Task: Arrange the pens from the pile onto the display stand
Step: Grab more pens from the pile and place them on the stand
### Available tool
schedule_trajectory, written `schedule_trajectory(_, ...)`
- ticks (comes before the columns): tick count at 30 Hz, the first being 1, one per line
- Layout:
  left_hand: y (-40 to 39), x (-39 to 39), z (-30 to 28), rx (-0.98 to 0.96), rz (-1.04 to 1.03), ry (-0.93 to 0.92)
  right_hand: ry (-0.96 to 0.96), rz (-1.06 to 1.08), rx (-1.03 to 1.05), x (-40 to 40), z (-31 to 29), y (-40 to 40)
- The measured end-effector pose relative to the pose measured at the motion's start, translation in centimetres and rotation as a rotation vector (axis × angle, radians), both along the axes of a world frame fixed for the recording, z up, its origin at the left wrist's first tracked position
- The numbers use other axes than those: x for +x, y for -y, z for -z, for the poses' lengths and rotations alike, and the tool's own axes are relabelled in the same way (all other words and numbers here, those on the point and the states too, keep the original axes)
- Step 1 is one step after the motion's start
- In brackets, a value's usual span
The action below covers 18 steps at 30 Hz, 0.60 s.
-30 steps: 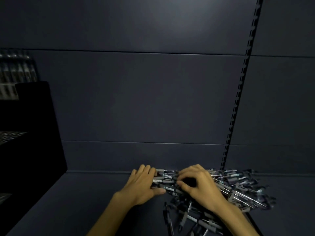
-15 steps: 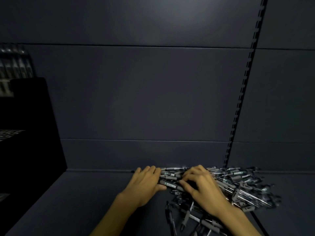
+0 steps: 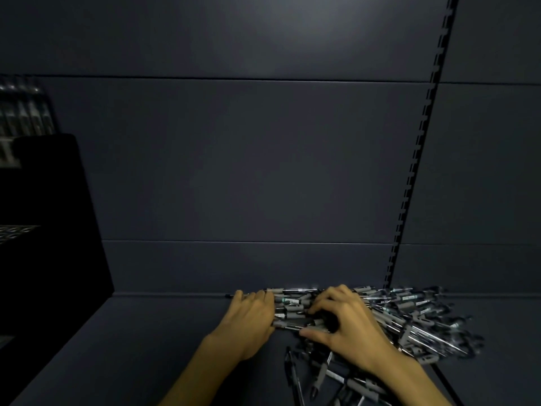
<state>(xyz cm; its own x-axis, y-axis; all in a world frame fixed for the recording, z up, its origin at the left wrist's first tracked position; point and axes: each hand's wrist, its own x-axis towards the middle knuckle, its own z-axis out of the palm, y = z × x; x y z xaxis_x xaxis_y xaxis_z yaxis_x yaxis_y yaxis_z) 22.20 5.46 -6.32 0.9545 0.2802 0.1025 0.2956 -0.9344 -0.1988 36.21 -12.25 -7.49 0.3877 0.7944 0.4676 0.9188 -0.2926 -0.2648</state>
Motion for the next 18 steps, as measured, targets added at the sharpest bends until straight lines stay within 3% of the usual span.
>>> schedule_trajectory(18, -0.3, -0.3, -1.1, -0.058, -0.049, -0.074, 0.001, 0.020, -0.051, -0.6, -0.6, 0.3)
